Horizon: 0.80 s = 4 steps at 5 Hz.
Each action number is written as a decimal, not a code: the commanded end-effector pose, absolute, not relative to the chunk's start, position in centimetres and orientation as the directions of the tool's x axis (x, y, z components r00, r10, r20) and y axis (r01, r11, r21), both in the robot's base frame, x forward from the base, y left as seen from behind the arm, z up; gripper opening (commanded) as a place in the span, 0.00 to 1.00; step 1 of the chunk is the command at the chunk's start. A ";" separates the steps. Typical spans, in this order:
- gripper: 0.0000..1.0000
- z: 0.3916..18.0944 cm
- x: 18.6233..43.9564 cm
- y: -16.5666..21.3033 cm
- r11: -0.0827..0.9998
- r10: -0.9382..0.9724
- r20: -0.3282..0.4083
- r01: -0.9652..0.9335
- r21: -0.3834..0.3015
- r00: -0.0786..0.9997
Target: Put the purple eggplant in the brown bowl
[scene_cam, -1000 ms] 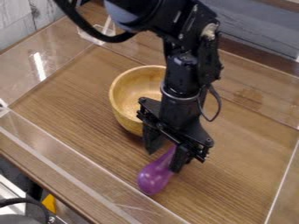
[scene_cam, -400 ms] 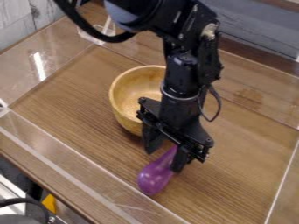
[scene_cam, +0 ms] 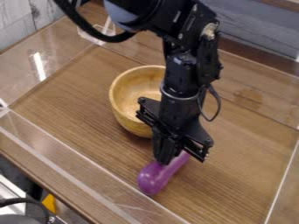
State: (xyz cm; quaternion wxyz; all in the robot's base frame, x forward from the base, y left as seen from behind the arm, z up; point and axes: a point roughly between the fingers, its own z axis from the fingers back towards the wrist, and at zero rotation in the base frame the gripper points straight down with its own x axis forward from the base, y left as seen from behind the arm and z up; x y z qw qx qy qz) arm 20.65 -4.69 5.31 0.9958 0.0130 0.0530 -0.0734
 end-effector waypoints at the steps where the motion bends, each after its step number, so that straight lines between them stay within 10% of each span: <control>1: 0.00 6.8 21.4 -4.2 0.991 -0.131 -0.053 0.132 0.020 0.990; 4: 0.00 9.8 22.9 -2.4 0.996 -0.086 0.000 0.086 0.032 0.996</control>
